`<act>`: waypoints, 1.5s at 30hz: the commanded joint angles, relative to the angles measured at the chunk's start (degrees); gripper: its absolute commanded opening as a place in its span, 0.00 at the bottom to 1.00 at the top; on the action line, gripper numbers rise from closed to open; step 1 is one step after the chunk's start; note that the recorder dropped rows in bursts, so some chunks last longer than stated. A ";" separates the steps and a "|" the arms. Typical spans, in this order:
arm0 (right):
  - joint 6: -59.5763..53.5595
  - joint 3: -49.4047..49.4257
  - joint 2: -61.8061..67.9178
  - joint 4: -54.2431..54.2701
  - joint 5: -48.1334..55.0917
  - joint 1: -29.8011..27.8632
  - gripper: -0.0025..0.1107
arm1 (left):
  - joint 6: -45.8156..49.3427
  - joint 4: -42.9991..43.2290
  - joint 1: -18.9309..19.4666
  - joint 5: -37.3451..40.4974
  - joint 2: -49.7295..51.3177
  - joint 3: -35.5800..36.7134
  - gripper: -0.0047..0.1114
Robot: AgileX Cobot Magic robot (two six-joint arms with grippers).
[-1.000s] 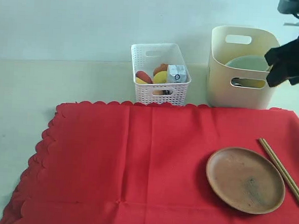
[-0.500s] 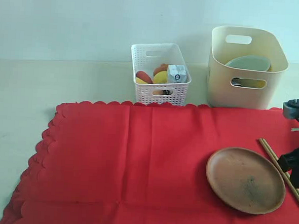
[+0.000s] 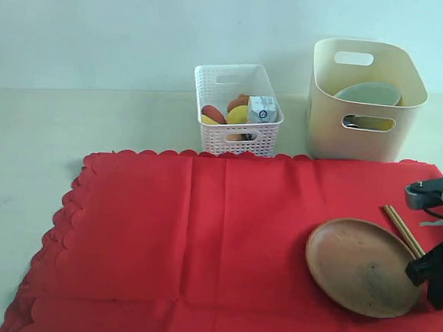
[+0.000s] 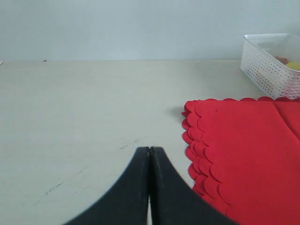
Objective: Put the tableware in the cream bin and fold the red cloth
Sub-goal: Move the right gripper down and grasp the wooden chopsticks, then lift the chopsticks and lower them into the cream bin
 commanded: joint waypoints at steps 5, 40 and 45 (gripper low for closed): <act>0.16 0.19 3.89 -0.58 -1.51 -0.12 0.45 | 0.03 -0.25 0.08 -0.68 -0.30 0.14 0.04; 7.72 -4.34 -8.26 -1.58 -1.13 -0.12 0.02 | 0.03 -0.25 0.08 -0.68 -0.30 0.14 0.04; 0.08 -4.34 -12.88 10.02 -5.32 -0.12 0.02 | 0.03 -0.25 0.08 -0.68 -0.30 0.14 0.04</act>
